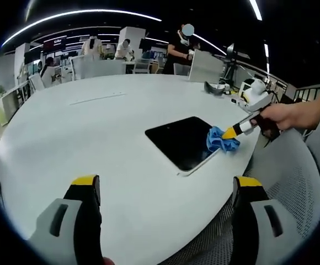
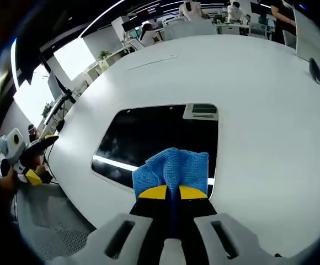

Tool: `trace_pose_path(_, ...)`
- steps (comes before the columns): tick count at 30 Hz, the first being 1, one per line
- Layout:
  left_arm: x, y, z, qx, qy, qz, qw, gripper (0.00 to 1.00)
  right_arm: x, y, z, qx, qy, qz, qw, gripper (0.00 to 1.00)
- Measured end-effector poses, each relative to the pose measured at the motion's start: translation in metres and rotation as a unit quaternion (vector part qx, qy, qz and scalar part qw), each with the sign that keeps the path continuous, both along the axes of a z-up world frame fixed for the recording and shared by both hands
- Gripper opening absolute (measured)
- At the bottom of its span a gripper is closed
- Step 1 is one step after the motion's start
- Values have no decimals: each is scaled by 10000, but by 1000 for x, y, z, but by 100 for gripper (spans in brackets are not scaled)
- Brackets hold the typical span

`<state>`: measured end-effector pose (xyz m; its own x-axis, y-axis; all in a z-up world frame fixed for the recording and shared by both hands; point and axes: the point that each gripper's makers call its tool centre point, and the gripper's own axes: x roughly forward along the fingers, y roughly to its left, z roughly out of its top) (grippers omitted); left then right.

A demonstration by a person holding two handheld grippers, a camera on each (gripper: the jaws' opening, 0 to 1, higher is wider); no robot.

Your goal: Wipe the mirror surface with the cleaning cloth until all visible marks leave the cleaned area.

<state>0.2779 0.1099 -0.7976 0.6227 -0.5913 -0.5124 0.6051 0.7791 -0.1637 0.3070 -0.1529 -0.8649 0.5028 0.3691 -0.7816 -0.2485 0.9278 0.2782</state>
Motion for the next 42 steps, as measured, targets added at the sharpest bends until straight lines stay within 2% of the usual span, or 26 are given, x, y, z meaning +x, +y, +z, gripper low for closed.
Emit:
trace_pose_path(18,0,1,-2,24,46,30,10000,99,2,0,-1,-16,23,-25,10000,0)
trace_pose_path(42,-1,1,-4,-1,121,30,9999,98,27,0,-1,-159,-31,-30,9999,0)
